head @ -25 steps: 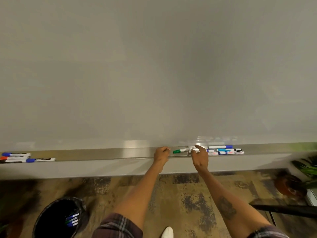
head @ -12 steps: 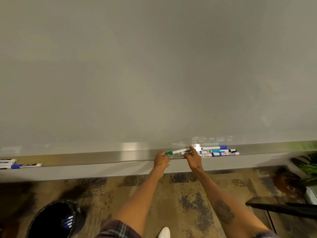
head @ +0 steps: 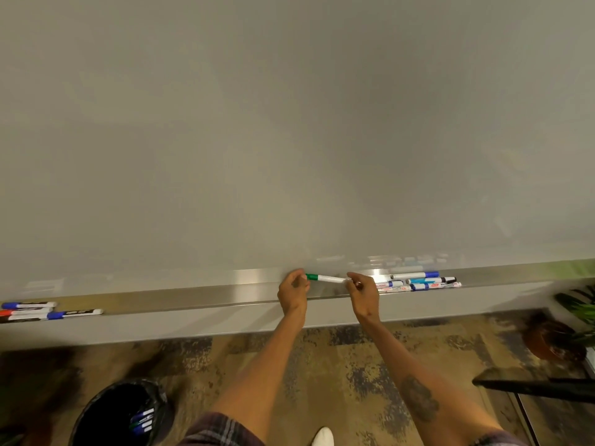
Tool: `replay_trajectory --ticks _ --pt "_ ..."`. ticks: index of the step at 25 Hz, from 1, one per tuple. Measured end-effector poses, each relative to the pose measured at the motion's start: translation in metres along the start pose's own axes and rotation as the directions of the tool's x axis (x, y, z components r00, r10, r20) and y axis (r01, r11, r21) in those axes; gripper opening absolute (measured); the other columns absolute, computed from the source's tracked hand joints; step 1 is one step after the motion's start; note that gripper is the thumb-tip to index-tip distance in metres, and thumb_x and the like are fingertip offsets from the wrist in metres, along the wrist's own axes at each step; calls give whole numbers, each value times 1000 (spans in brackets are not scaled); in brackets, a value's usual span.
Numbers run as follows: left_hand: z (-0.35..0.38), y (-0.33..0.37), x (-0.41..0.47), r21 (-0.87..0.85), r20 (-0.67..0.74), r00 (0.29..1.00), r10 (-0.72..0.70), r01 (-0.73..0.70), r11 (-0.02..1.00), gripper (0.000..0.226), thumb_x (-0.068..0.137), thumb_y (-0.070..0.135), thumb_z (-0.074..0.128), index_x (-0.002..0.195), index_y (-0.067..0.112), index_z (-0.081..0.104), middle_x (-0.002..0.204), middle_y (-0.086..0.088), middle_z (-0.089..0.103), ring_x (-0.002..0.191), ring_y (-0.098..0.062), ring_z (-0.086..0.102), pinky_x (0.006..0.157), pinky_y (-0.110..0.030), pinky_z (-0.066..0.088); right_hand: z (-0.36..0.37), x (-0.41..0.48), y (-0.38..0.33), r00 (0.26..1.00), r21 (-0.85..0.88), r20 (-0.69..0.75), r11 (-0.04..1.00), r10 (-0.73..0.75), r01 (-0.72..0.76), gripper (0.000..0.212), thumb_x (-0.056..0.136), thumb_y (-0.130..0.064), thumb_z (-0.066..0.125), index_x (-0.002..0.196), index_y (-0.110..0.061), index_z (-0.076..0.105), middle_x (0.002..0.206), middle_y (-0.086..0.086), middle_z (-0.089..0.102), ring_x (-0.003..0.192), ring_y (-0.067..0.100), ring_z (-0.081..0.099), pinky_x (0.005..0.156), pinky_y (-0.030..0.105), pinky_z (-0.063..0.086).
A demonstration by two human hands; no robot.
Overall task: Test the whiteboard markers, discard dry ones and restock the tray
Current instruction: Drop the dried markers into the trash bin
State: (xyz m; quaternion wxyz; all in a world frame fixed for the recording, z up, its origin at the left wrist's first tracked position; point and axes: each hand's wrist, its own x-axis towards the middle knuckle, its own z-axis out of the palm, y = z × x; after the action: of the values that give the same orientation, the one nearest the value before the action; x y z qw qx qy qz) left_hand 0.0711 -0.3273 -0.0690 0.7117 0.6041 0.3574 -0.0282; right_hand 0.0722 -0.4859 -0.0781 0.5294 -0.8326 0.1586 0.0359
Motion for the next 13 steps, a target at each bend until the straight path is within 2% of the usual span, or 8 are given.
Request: replay_trajectory --ticks 3,5,7,10,13 --pt "-22 14 -3 -112 15 1000 16 -14 994 20 96 4 61 113 7 70 113 -9 68 103 -22 67 84 -25 60 15 -20 -20 999 31 18 998 -46 45 11 95 -19 61 102 -18 70 97 9 62 94 25 59 84 32 51" --pt "-39 25 -5 -168 7 1000 28 -26 985 18 96 6 61 112 6 69 109 -9 69 100 -21 68 77 -20 60 26 -35 -36 998 43 43 998 -52 50 11 95 -20 62 95 -14 71 88 12 59 89 28 59 76 28 47" --pt "-55 32 -7 -170 4 998 66 -65 983 15 97 9 61 108 9 70 106 -9 70 99 -20 67 76 -20 59 39 -48 -45 992 -48 100 996 -73 78 20 96 -35 59 99 -18 69 98 8 61 92 26 59 76 28 49" --pt "-77 43 -12 -136 45 986 160 -153 979 11 98 11 60 100 16 70 102 -10 74 97 -21 69 79 -23 58 65 -67 -66 943 -288 230 908 -241 303 44 97 -55 45 117 -22 65 113 -2 66 100 16 60 89 36 49" --pt "-97 58 -21 -109 82 962 261 -251 962 10 98 19 61 99 22 71 100 -1 74 97 -17 68 87 -28 56 93 -84 -107 903 -259 279 880 -326 397 44 100 -52 39 126 -22 57 114 -2 68 100 16 64 88 37 52"
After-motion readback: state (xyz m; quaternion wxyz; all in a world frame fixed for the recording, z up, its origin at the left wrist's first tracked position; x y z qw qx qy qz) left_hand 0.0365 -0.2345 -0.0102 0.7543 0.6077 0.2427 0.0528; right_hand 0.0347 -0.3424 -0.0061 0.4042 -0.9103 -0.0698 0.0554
